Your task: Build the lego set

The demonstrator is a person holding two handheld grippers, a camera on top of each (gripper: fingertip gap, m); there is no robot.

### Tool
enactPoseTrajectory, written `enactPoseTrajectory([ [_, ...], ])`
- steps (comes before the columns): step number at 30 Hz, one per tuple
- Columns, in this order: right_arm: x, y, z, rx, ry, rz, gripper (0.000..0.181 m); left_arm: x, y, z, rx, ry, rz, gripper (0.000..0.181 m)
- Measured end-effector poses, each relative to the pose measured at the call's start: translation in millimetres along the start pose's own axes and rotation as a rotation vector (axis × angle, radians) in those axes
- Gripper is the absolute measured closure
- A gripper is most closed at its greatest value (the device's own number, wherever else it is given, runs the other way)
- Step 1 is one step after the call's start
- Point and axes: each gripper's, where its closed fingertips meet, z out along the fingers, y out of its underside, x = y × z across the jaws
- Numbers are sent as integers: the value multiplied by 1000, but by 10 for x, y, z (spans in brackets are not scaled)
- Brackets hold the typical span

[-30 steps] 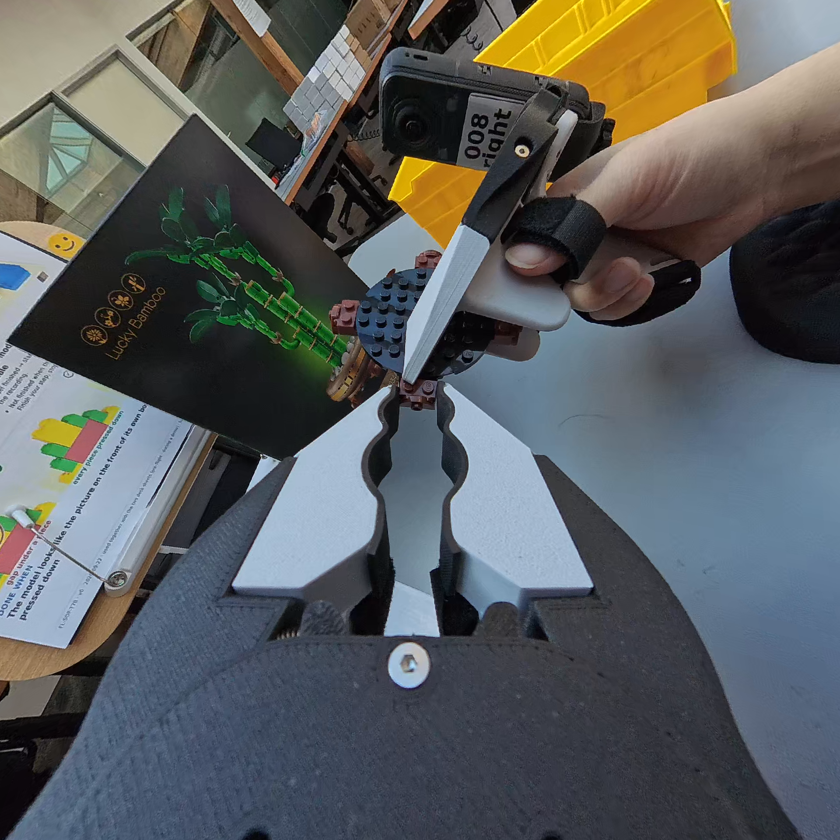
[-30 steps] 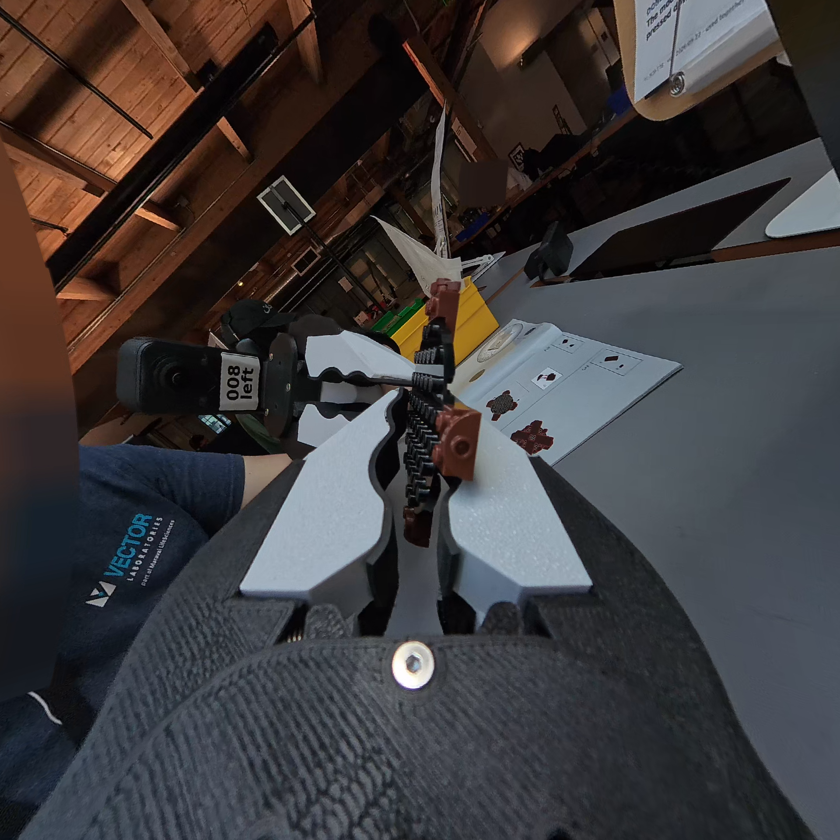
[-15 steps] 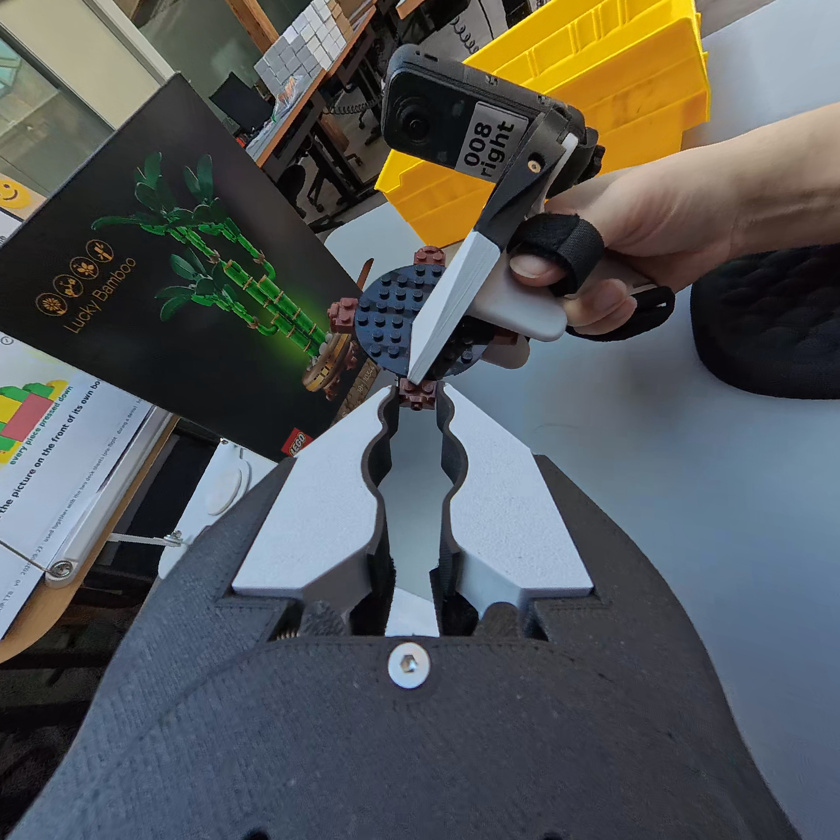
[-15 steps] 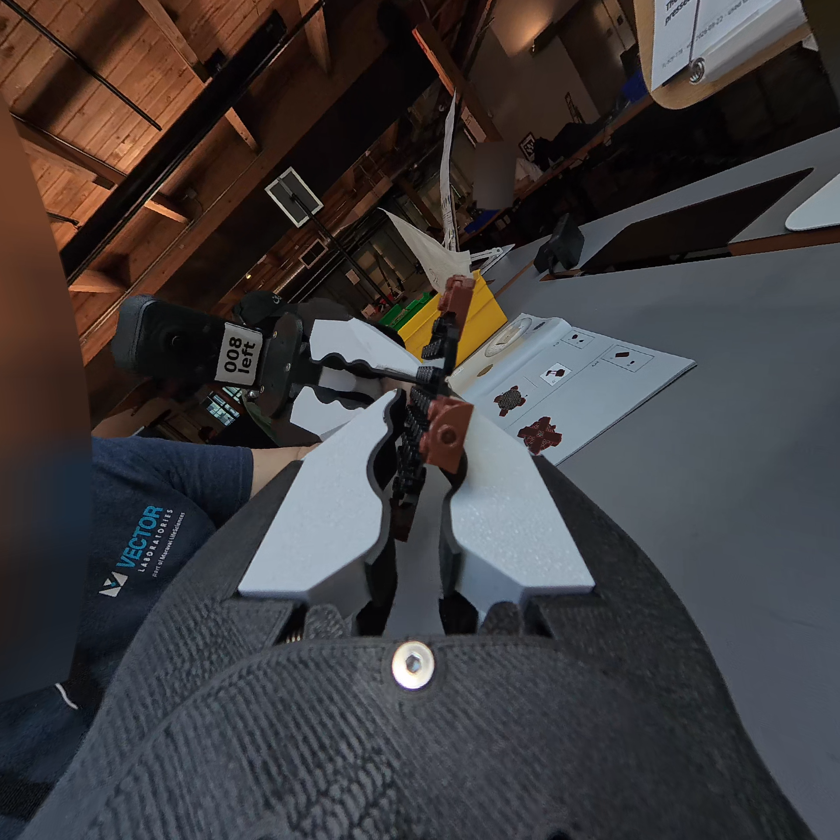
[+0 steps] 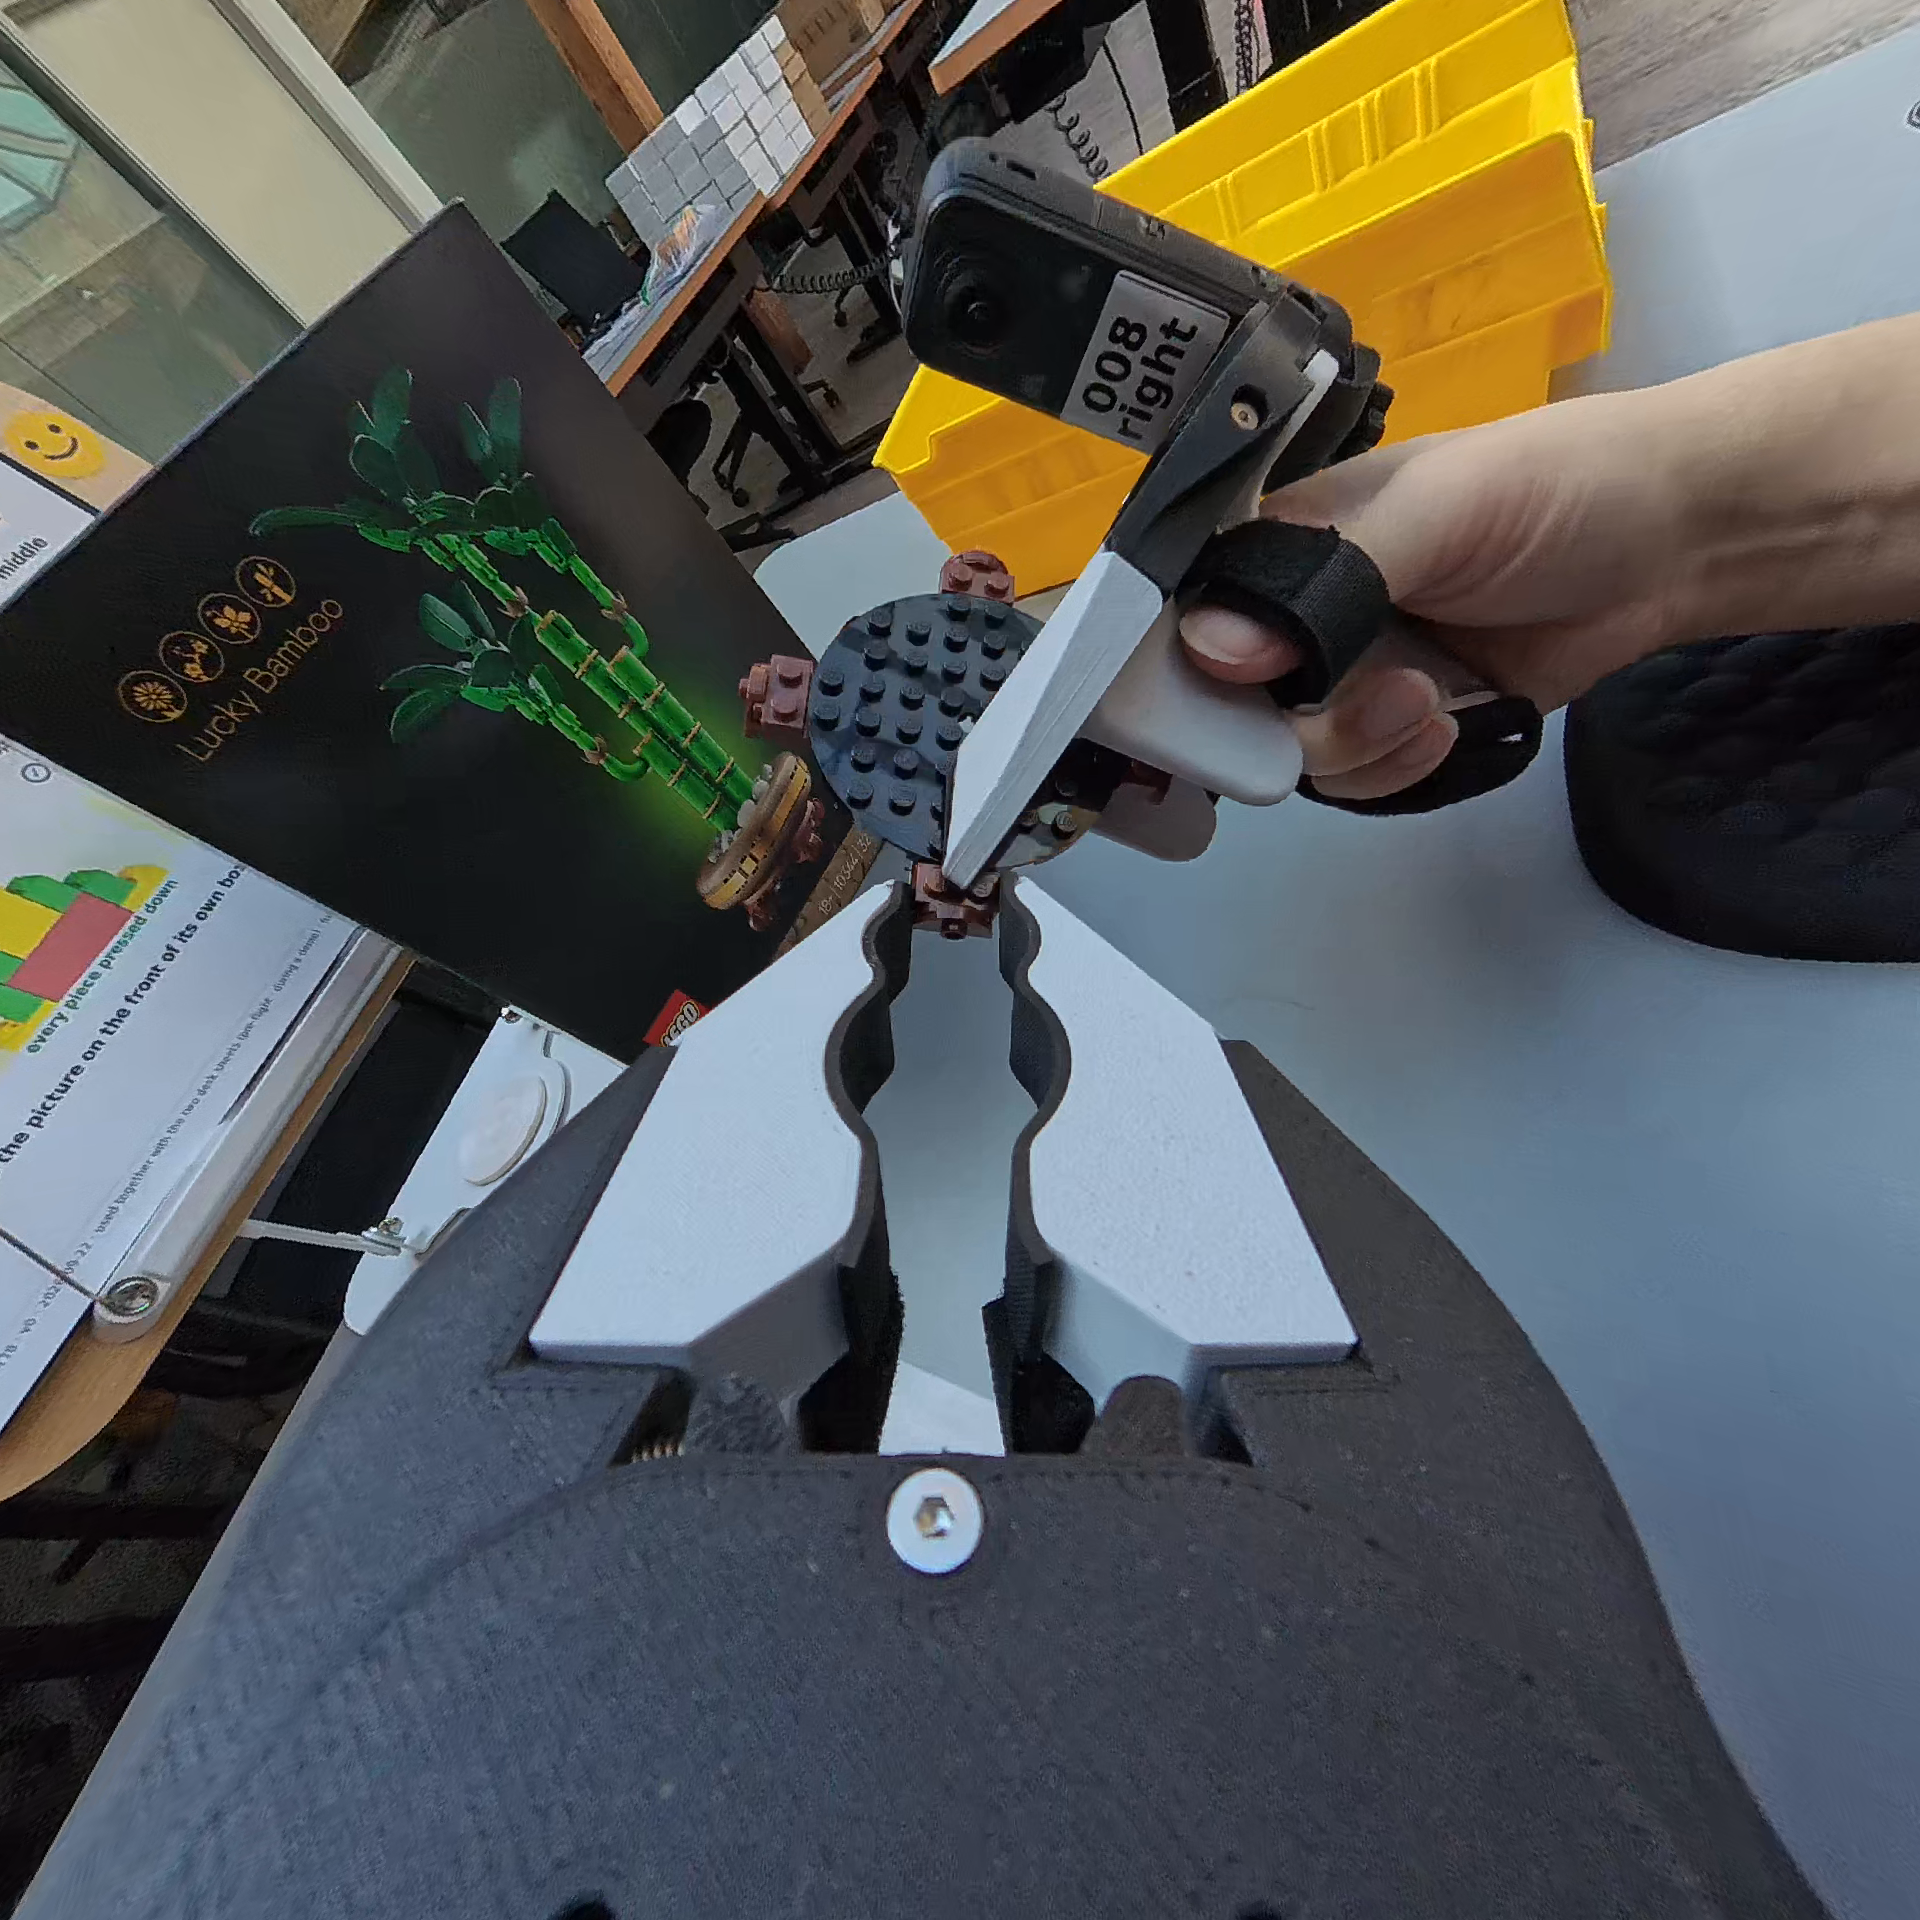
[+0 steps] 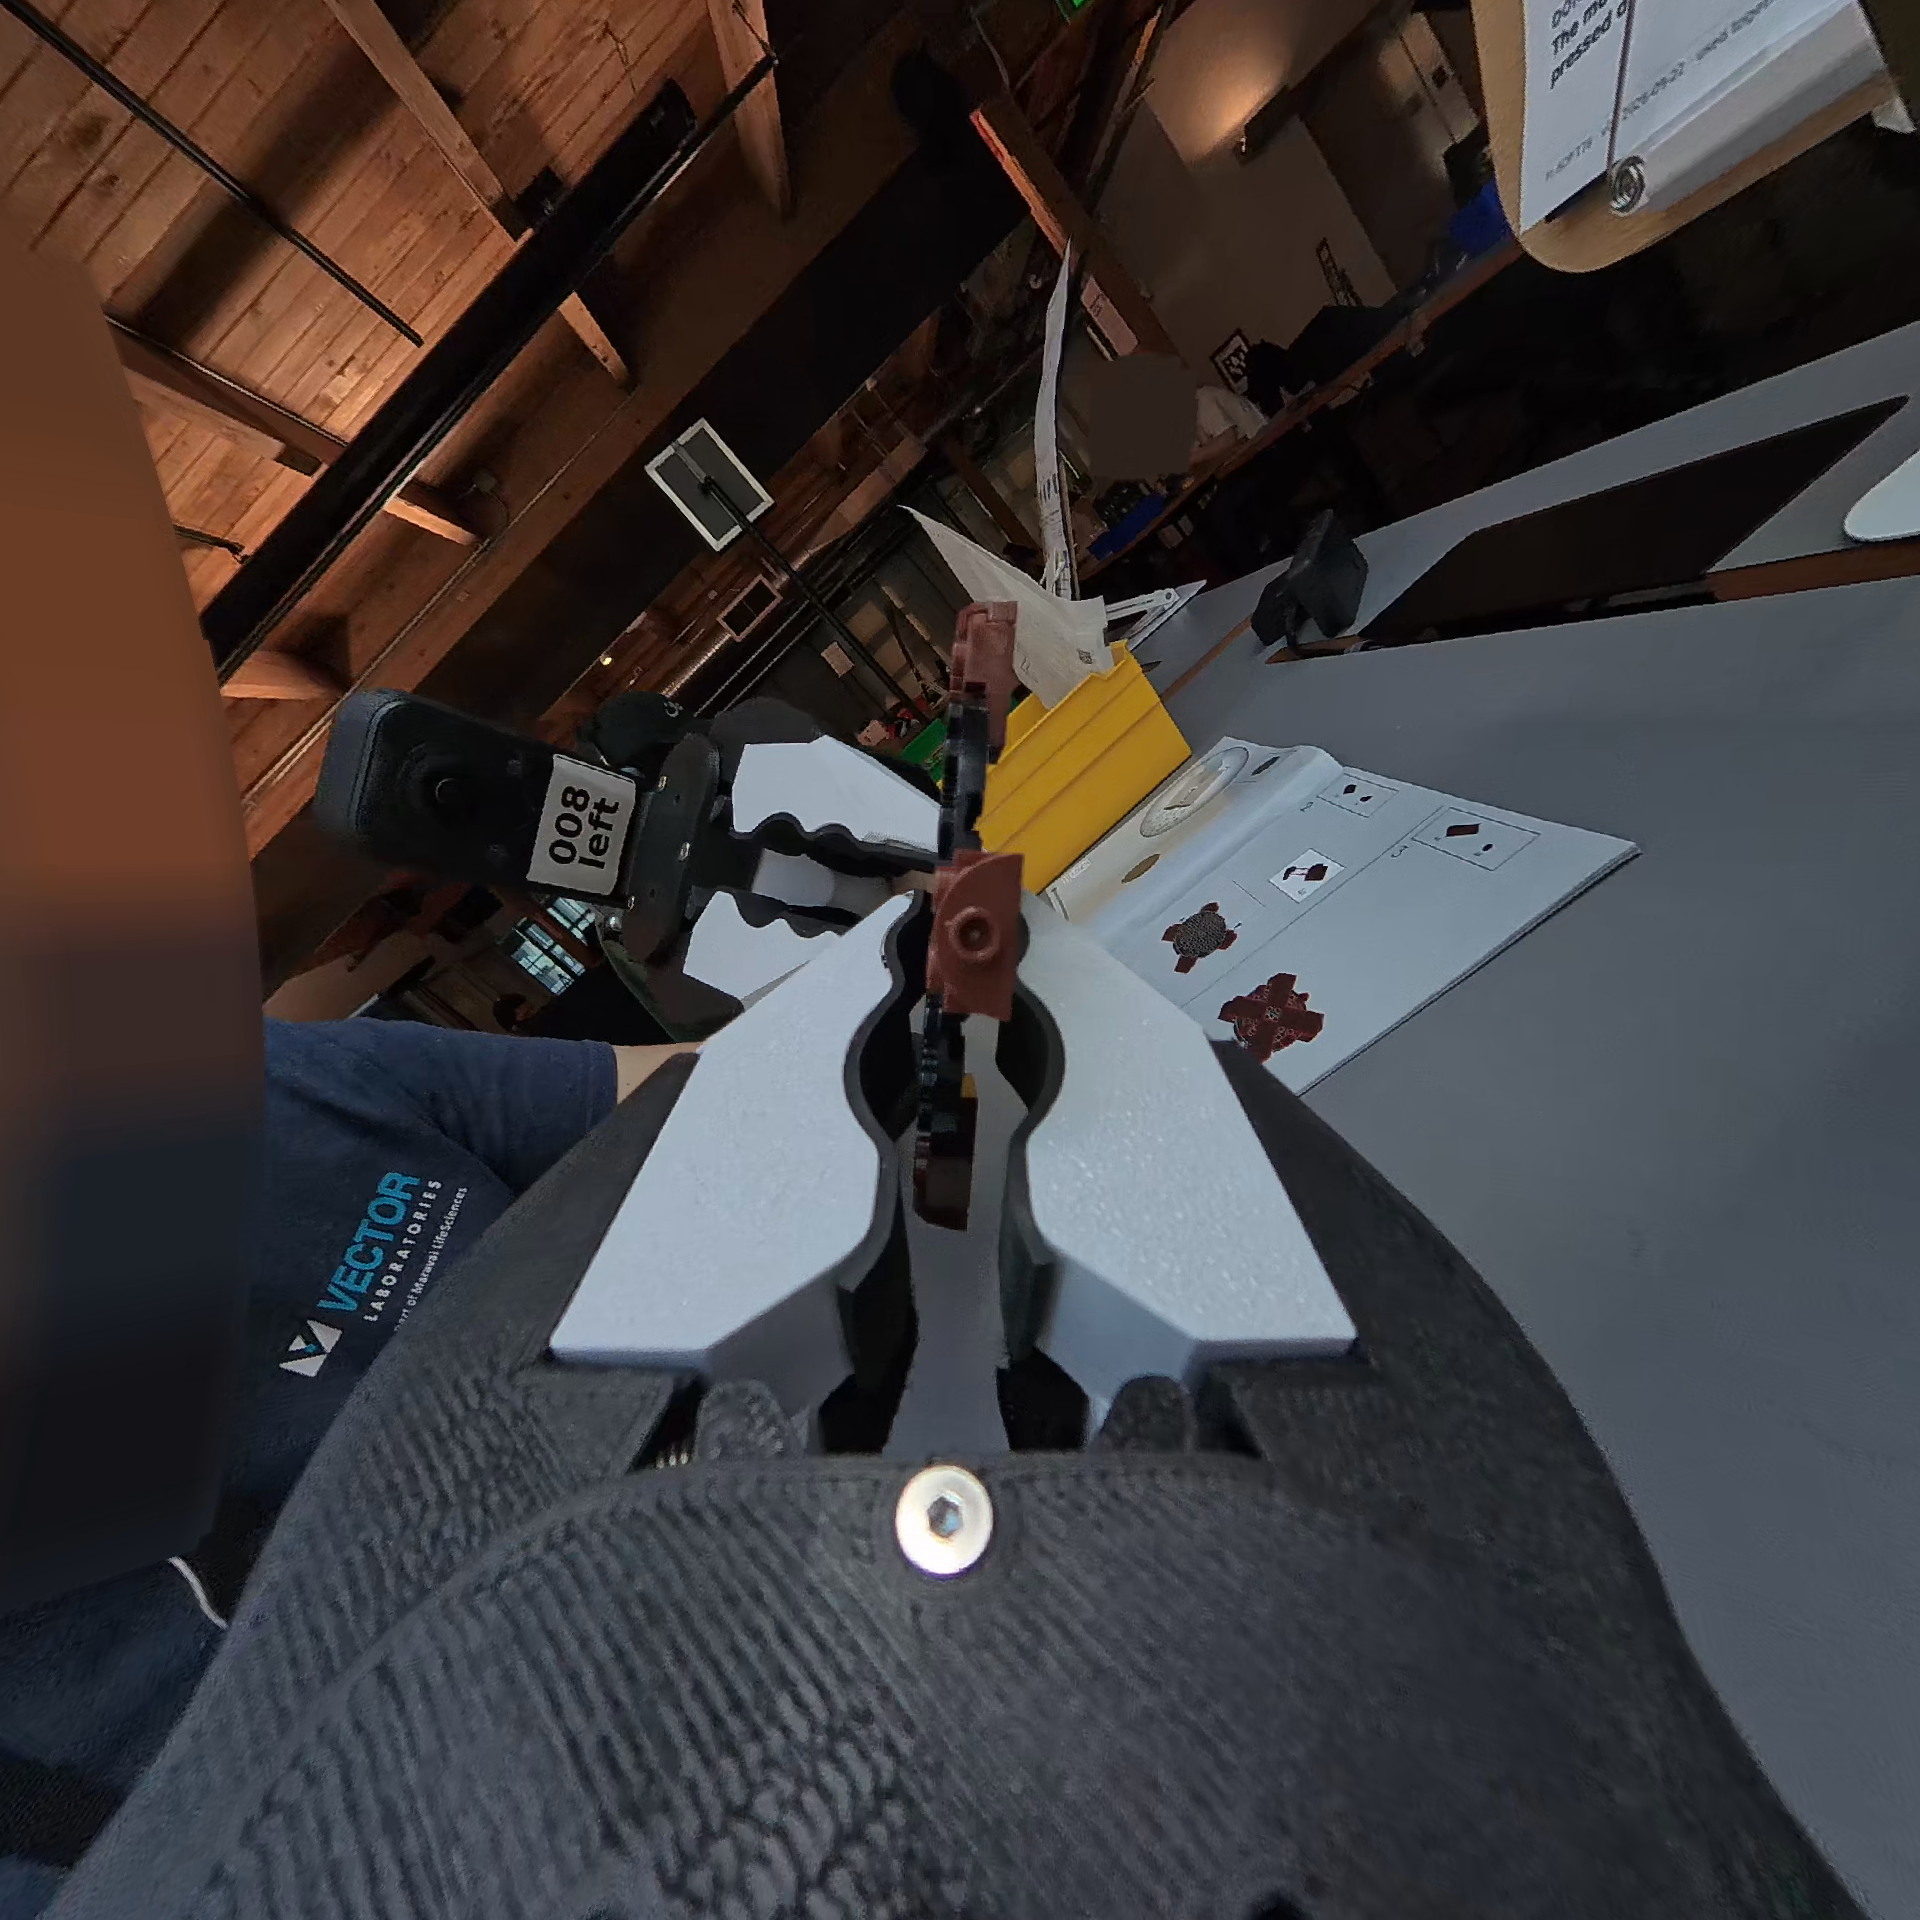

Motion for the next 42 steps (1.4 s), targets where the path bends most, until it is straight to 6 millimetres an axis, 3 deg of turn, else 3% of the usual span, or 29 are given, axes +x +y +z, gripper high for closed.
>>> enactPoseTrajectory([
  [11, -17, -115, -76, 71, -71, 98, 168, -58, -21, -37, 32, -29, 31, 167],
  [29, -36, -12, -79, -36, -1, 40, 175, -17, -48, -41, 53, 8, 5, 166],
  [32, -43, -47, -114, -25, -7, 3, 175, -10, -79, -74, 92, 89, -113, 162],
  [36, -66, -45, -159, -52, -4, -97, 175, -49, -104, -155, 127, 262, -392, 164],
  [39, -78, 8, -133, -85, 0, -136, 174, -66, -138, -209, 171, 408, -615, 160],
  [42, -95, 87, -88, -123, -13, -141, 174, -23, -114, -215, 174, 500, -703, 155],
])
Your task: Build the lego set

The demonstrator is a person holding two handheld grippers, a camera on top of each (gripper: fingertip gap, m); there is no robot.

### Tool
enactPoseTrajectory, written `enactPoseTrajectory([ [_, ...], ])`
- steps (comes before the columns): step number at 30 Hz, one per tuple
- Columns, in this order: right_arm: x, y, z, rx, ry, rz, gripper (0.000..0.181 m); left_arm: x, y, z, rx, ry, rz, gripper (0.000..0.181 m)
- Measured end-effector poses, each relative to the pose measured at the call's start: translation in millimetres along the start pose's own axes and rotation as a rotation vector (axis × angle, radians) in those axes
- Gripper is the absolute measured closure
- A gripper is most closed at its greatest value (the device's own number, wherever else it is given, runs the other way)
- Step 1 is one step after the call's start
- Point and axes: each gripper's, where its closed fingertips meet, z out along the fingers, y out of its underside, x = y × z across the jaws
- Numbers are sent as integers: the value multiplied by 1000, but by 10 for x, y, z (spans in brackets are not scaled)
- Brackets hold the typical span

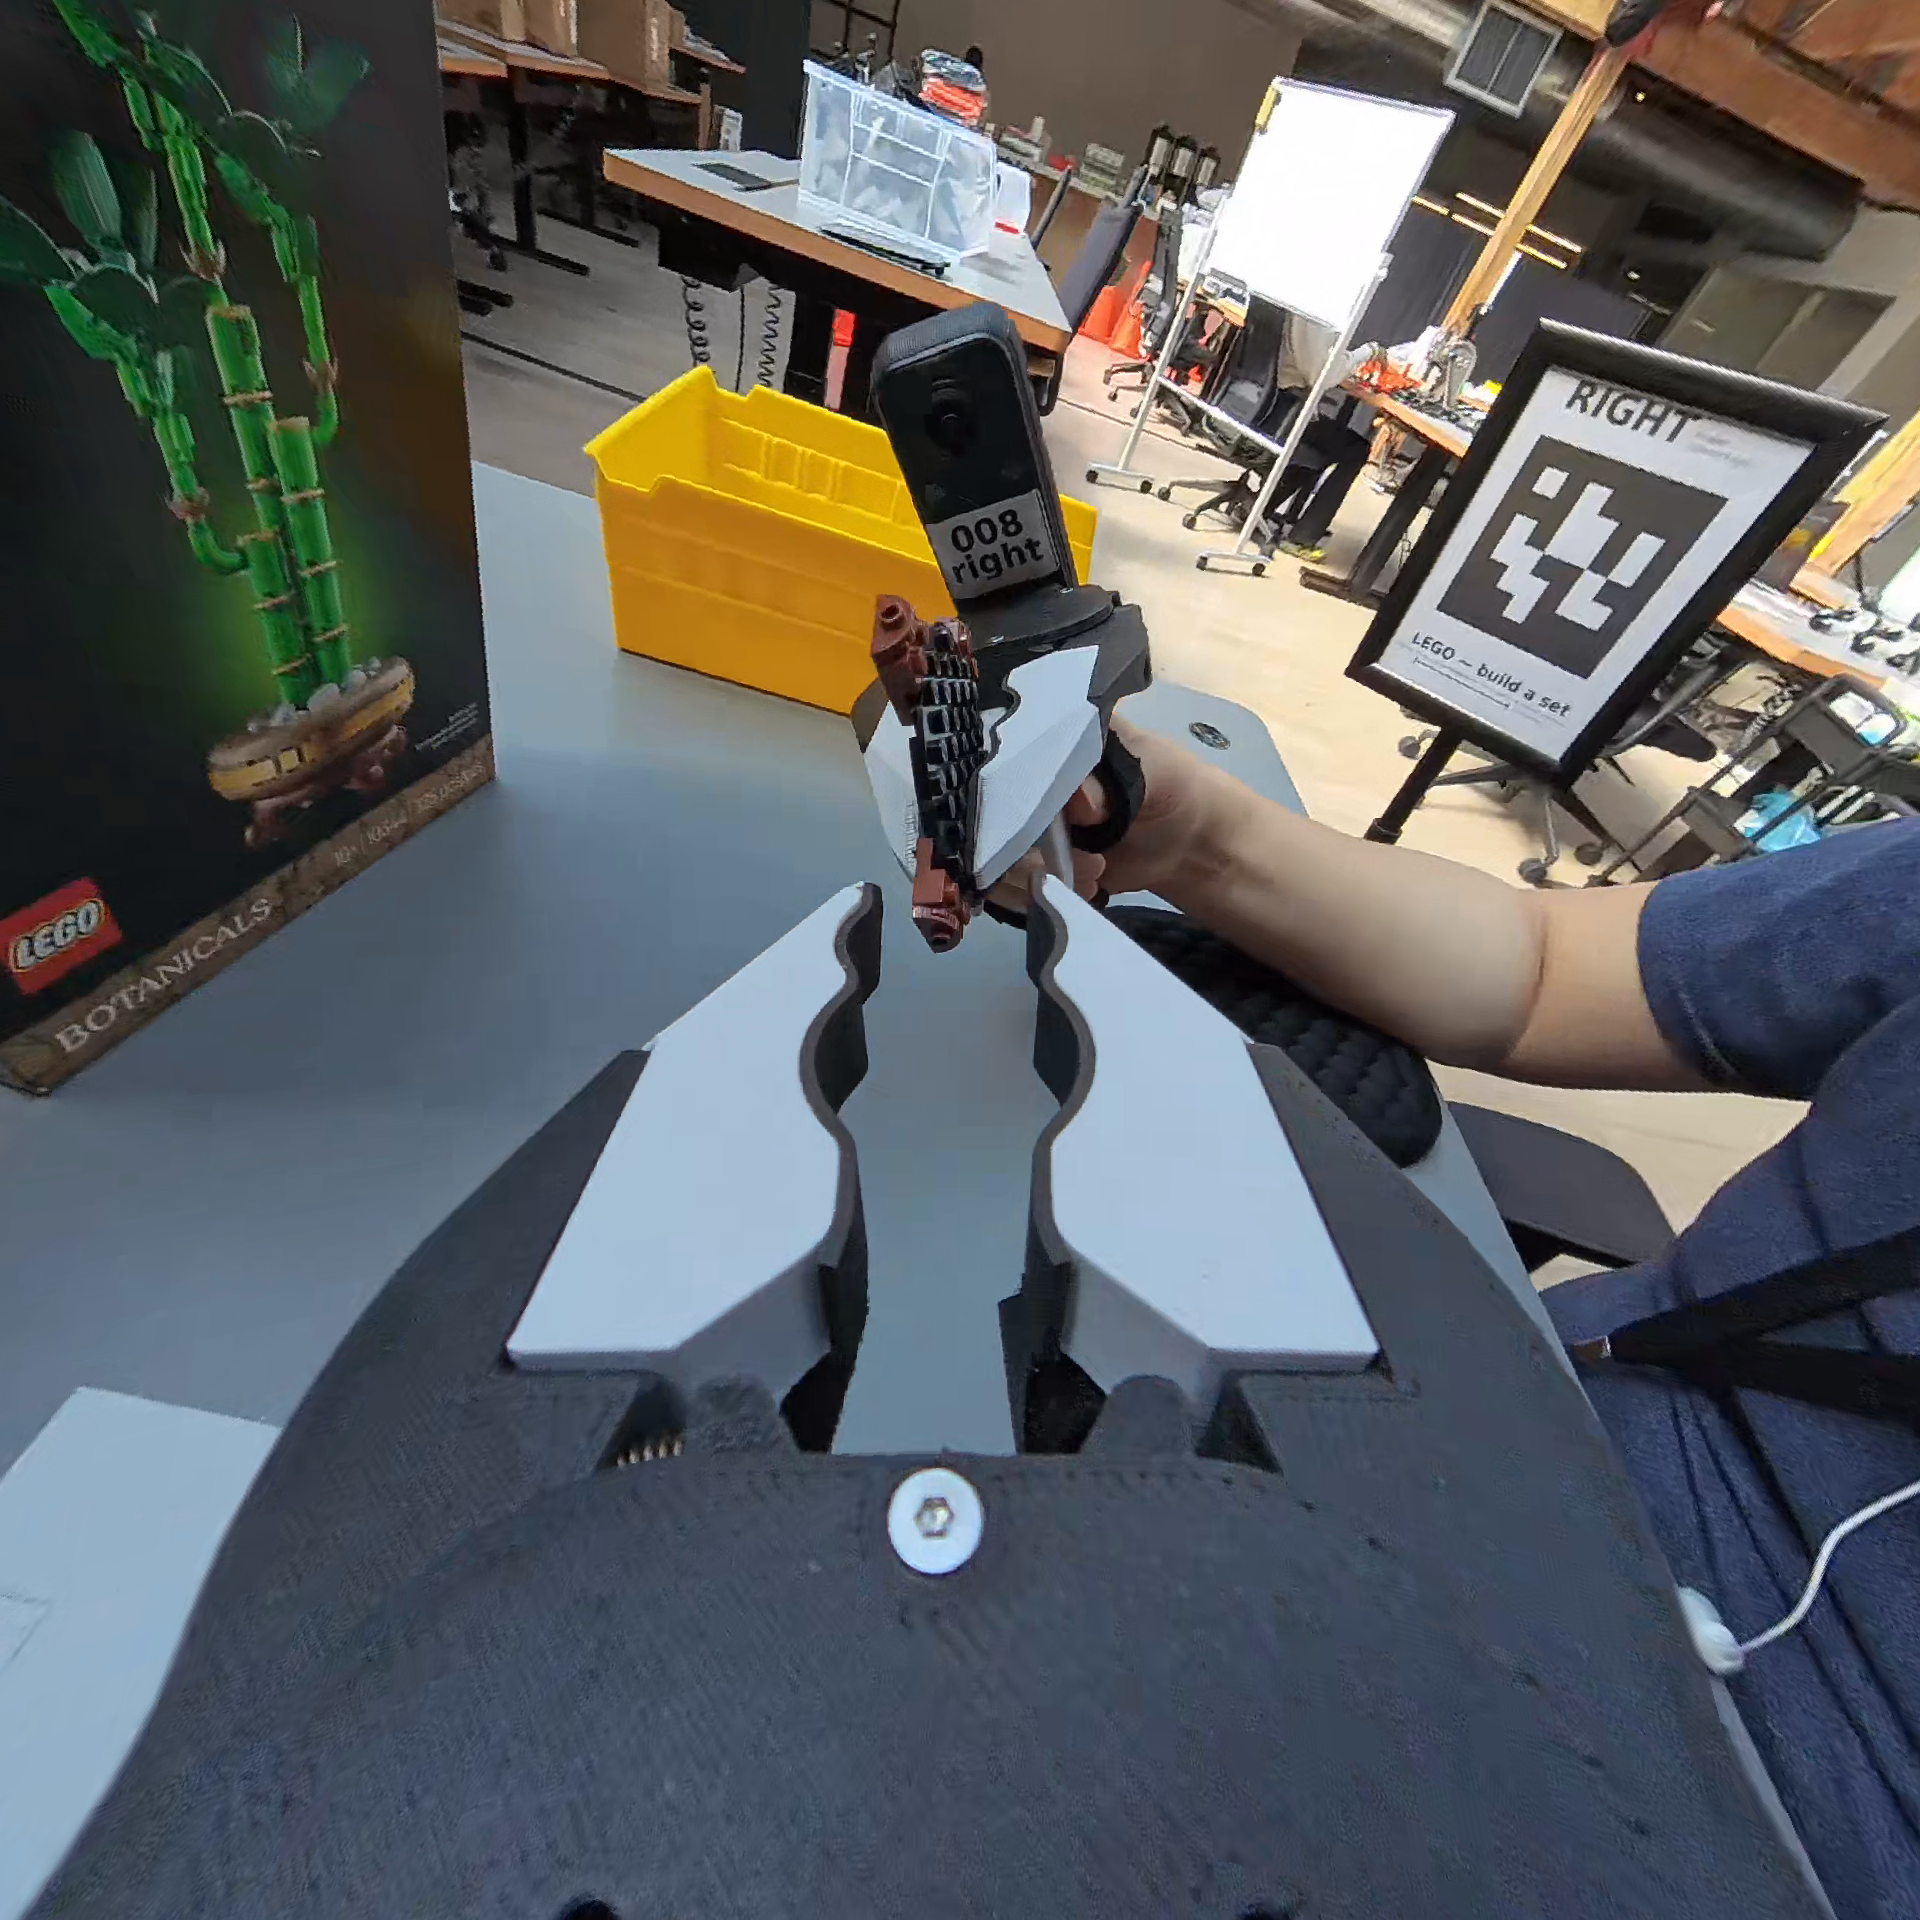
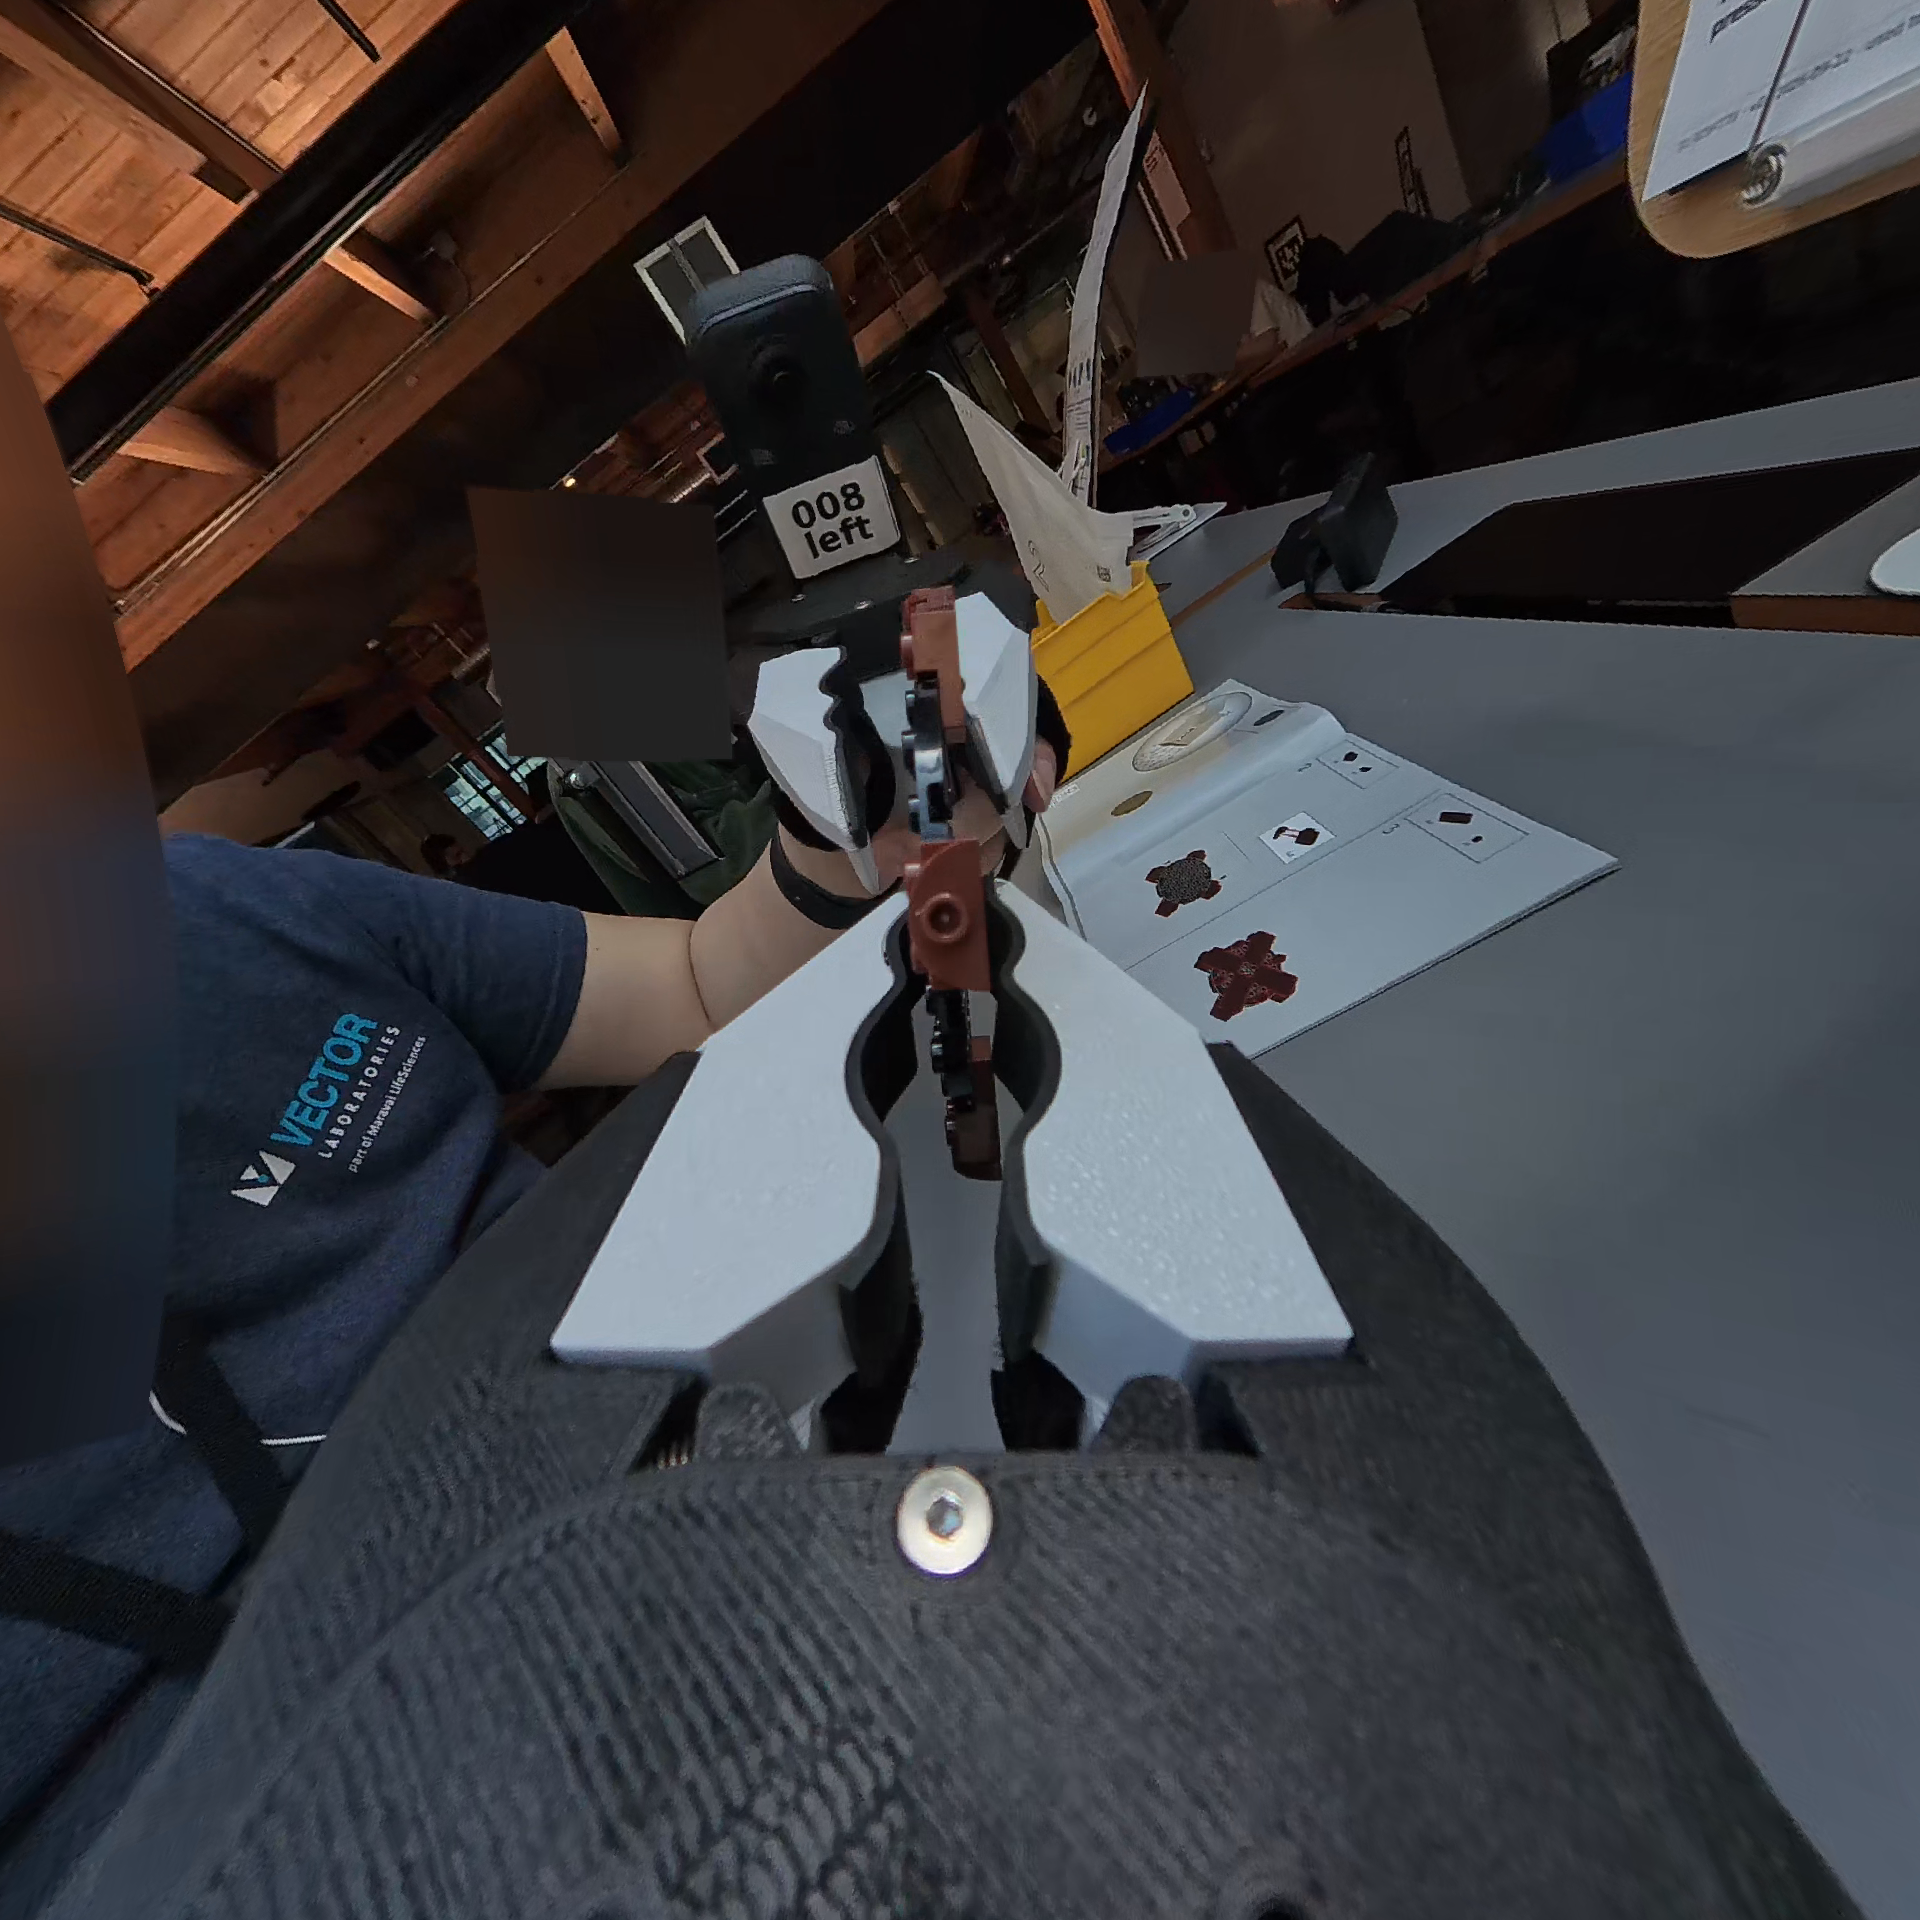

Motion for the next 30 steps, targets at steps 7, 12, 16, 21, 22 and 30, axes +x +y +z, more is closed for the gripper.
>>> enactPoseTrajectory([
  [7, -14, 155, 108, -88, 15, -56, 174, 13, 156, 61, -70, 35, -5, 171],
  [12, -8, 179, 119, -83, -28, 44, 174, 16, 192, 54, -86, 54, -22, 176],
  [16, 10, 127, 121, -30, -55, 116, 173, -23, 151, 35, -52, 56, -93, 176],
  [21, 59, 12, 49, 44, -55, 157, 163, -95, 11, -48, 62, 108, -289, 177],
  [22, 50, -14, 40, 61, -67, 170, 162, -105, 25, -44, 61, 116, -313, 177],
  [30, 66, 75, 101, 22, -63, 211, 174, -98, 143, 48, 11, 110, -328, 177],
])
